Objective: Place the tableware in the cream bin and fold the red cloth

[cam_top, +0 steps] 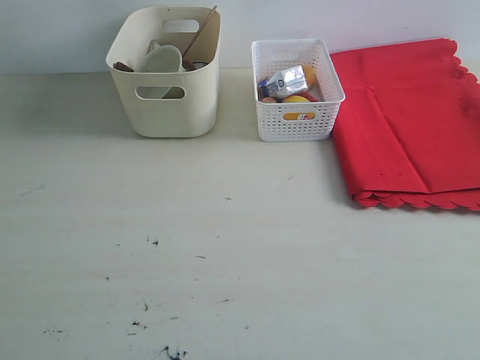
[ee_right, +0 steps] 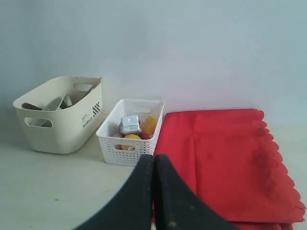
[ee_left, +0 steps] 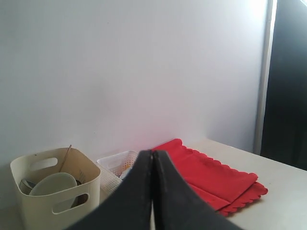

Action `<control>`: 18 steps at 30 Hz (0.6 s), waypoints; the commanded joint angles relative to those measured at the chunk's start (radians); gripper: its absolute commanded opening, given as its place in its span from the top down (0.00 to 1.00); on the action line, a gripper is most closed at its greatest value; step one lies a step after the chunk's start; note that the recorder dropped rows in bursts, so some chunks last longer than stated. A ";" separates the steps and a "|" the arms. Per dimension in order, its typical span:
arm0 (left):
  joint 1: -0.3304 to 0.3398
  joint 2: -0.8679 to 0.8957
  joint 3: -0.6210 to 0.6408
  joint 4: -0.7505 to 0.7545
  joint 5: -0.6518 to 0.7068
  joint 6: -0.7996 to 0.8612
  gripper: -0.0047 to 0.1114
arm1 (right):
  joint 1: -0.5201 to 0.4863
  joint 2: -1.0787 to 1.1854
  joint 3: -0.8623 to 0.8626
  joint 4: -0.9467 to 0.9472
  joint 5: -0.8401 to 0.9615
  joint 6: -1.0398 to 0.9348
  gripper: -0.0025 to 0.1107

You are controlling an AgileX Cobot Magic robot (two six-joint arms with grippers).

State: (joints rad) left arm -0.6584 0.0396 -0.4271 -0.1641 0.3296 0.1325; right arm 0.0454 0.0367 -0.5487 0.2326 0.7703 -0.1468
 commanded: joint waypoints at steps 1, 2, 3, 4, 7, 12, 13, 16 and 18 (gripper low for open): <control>0.040 -0.004 0.060 0.016 -0.020 0.006 0.96 | 0.001 -0.004 0.005 0.002 -0.001 -0.005 0.98; 0.062 -0.004 0.074 0.036 -0.034 0.014 0.96 | 0.001 -0.004 0.005 0.002 -0.001 -0.005 0.98; 0.116 -0.004 0.102 0.040 -0.042 0.014 0.96 | 0.001 -0.004 0.005 0.002 -0.001 -0.005 0.98; 0.144 -0.004 0.124 0.040 -0.053 0.000 0.96 | 0.001 -0.004 0.005 0.002 -0.001 -0.005 0.98; 0.273 -0.004 0.221 0.051 -0.115 -0.039 0.96 | 0.001 -0.004 0.005 0.002 -0.001 -0.005 0.98; 0.380 -0.010 0.315 0.081 -0.155 -0.092 0.96 | 0.001 -0.004 0.005 0.002 -0.001 -0.005 0.98; 0.399 -0.012 0.328 0.102 -0.155 -0.116 0.96 | 0.001 -0.004 0.005 0.002 -0.001 -0.005 0.98; 0.450 -0.024 0.375 0.174 -0.160 -0.207 0.96 | 0.001 -0.004 0.005 0.002 -0.001 -0.005 0.98; 0.482 -0.032 0.410 0.182 -0.160 -0.221 0.96 | 0.001 -0.004 0.005 0.002 -0.001 -0.005 0.98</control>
State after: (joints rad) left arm -0.2123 0.0229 -0.0584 -0.0144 0.1896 -0.0413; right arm 0.0454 0.0367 -0.5487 0.2326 0.7703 -0.1468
